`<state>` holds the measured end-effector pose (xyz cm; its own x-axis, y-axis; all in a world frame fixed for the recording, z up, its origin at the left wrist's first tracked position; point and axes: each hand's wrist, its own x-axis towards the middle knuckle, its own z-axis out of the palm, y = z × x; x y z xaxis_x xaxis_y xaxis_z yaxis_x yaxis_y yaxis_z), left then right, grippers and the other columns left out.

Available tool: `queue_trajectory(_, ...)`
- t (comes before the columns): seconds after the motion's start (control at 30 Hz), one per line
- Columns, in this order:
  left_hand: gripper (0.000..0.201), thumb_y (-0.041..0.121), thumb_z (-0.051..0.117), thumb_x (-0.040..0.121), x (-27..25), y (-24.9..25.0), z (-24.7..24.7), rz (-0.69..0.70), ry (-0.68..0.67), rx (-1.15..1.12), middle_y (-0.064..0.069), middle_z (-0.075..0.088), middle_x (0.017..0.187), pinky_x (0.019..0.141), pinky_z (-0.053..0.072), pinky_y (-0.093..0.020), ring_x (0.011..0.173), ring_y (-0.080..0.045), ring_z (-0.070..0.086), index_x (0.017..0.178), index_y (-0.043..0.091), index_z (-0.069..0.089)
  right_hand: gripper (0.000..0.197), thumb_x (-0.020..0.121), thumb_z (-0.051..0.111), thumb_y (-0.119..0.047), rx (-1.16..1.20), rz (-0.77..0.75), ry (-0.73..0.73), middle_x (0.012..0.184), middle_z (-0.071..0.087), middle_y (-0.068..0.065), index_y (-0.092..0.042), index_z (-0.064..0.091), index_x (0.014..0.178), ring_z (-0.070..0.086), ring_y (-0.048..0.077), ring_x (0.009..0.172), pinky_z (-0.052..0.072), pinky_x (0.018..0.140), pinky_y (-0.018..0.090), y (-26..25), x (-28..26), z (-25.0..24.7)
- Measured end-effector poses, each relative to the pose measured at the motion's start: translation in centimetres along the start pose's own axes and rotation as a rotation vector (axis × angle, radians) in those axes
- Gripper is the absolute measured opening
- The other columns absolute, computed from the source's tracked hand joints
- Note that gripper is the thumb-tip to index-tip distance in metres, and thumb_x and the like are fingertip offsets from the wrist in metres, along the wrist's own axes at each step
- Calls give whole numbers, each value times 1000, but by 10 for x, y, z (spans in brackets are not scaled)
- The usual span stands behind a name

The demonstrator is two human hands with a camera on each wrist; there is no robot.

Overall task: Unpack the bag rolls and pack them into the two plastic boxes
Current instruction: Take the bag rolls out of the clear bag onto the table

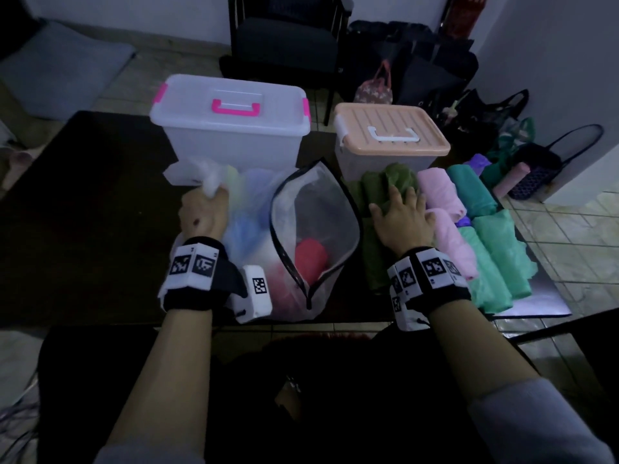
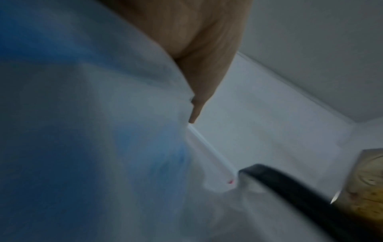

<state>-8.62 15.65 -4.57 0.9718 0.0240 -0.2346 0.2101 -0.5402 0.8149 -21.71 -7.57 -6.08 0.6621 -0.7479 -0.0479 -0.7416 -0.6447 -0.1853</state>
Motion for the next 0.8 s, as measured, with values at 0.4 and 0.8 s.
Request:
queue_trajectory(0.4,30,32,44,98,-44,66,22,324,-8,-322,-12,60,94,78,42,-30,92,-22,56,79,10,51,58,97,32,-47,12,-8,8,156,16,11,-21,20,148,9,32,144,13,114,52,1,-1,2)
queue_trajectory(0.8,19,27,46,98,-60,103,13,355,-72,-702,7,58,88,93,50,-37,91,-9,59,80,29,51,56,98,29,-48,15,-4,22,156,18,9,-23,23,148,9,30,145,12,114,51,3,0,4)
